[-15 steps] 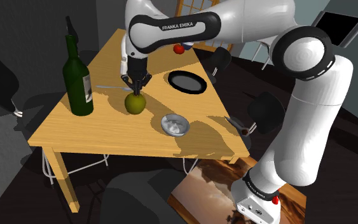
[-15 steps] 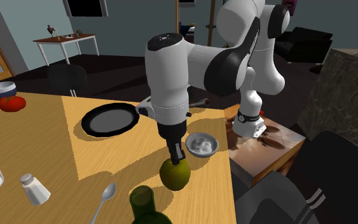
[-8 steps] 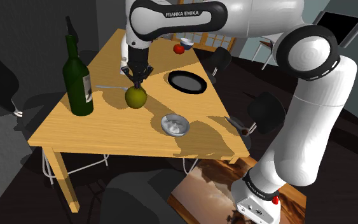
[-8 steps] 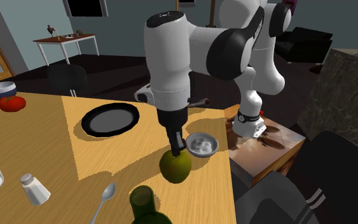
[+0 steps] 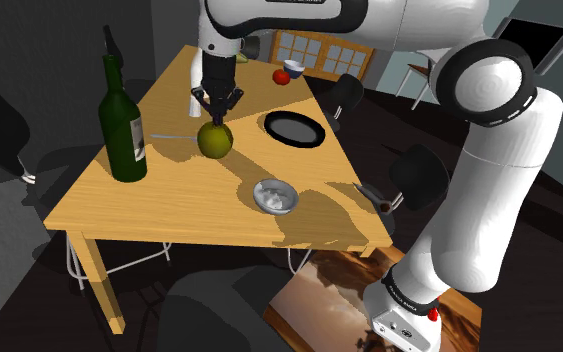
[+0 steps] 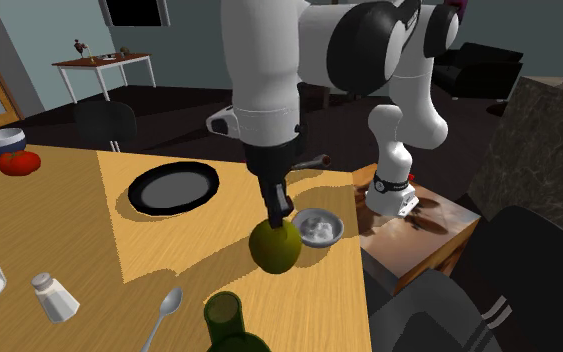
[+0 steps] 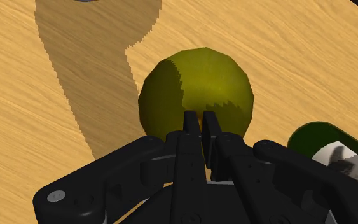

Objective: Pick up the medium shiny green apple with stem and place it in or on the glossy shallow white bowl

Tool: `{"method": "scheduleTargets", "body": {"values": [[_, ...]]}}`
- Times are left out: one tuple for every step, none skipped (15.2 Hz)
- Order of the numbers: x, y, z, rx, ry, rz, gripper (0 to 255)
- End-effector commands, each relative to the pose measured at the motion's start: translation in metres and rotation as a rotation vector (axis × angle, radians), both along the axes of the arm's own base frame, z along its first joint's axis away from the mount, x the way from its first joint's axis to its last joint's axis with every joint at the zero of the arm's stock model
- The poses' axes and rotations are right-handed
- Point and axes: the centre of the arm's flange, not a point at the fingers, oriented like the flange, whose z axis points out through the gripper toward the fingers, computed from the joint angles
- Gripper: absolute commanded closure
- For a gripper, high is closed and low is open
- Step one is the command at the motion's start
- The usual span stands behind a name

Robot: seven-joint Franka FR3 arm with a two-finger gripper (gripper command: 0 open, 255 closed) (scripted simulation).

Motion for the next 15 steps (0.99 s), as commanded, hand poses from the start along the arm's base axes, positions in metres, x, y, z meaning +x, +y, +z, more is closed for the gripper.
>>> {"method": "scheduleTargets", "body": {"values": [[-0.001,0.001,0.011,0.000,0.000,0.000,255],[-0.001,0.001,0.017,0.000,0.000,0.000,255],[-0.001,0.001,0.017,0.000,0.000,0.000,255],[-0.012,-0.004,0.021,0.000,0.000,0.000,255],[-0.023,-0.010,0.025,0.000,0.000,0.000,255],[-0.035,-0.015,0.029,0.000,0.000,0.000,255],[-0.046,-0.021,0.033,0.000,0.000,0.000,255],[-0.057,-0.026,0.037,0.000,0.000,0.000,255],[-0.069,-0.032,0.041,0.000,0.000,0.000,255],[-0.080,-0.037,0.045,0.000,0.000,0.000,255],[-0.091,-0.042,0.050,0.000,0.000,0.000,255],[-0.103,-0.048,0.054,0.000,0.000,0.000,255],[-0.114,-0.053,0.058,0.000,0.000,0.000,255],[-0.125,-0.059,0.062,0.000,0.000,0.000,255],[-0.137,-0.064,0.066,0.000,0.000,0.000,255]]}}
